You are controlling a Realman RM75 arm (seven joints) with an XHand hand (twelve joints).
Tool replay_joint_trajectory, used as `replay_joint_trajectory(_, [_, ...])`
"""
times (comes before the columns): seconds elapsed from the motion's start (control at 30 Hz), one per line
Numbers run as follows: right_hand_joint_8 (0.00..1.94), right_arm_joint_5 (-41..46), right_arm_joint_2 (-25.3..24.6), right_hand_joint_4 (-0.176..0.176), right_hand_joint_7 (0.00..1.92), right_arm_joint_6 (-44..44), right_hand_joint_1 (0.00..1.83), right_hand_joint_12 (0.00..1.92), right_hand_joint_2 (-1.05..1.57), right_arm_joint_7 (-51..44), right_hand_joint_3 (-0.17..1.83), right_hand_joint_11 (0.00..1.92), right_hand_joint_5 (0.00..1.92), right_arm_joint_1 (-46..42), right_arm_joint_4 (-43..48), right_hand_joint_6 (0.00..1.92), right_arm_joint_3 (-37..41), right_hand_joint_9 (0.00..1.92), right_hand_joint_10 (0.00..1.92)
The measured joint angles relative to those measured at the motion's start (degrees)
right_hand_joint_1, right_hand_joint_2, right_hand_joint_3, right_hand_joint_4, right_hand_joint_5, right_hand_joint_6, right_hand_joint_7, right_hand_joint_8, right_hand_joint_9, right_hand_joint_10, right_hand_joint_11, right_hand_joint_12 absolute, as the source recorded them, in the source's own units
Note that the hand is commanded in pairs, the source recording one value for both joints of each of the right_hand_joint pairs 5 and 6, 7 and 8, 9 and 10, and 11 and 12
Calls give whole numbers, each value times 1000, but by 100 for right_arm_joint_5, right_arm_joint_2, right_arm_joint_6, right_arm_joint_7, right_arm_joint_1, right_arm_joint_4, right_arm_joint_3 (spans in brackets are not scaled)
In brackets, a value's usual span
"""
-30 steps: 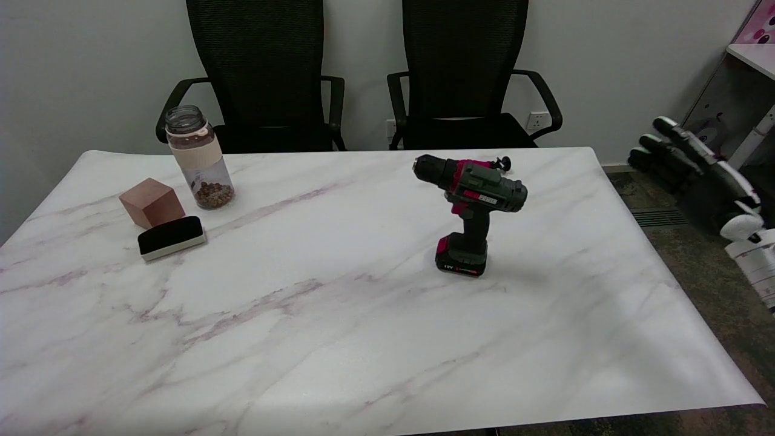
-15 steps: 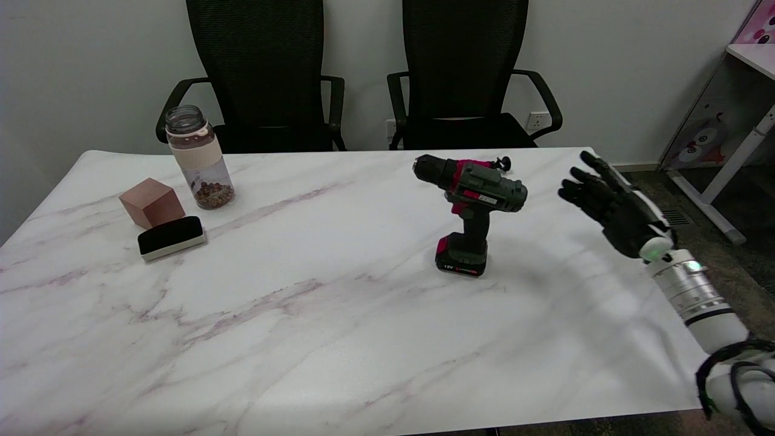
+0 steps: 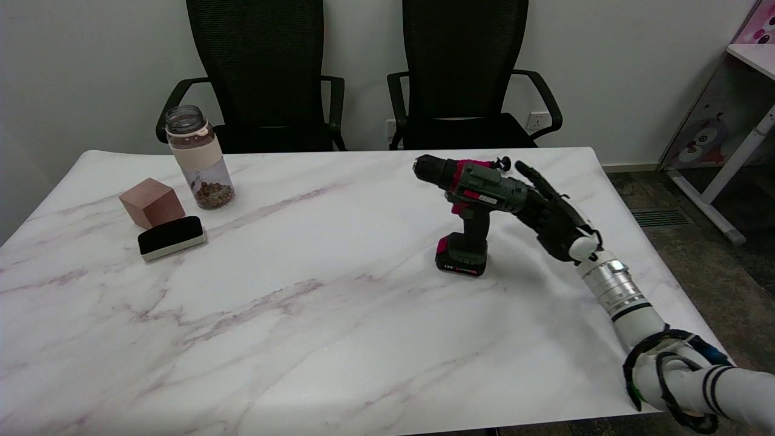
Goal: Pick up the power screwdriver.
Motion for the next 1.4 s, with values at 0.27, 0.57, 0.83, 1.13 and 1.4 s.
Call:
replay_joint_trajectory(0.27, [202, -55, -386, 176, 202, -183, 1061, 337, -757, -21, 776, 337, 202, 284, 82, 202, -222, 322, 322])
replay_joint_trajectory(0.57, [261, -175, -645, 176, 261, -267, 1128, 324, -717, -33, 767, 324, 261, 459, 141, 261, -344, 345, 345])
replay_joint_trajectory(0.83, [276, -315, -771, 176, 276, -297, 1188, 294, -506, -87, 756, 294, 276, 574, 160, 276, -394, 353, 353])
replay_joint_trajectory(1.13, [274, -378, -841, 176, 274, -337, 1208, 315, -344, -183, 760, 315, 274, 672, 150, 274, -409, 422, 422])
replay_joint_trajectory(1.4, [274, -394, -873, 176, 274, -347, 1210, 406, -301, -224, 780, 406, 274, 726, 144, 274, -411, 484, 484])
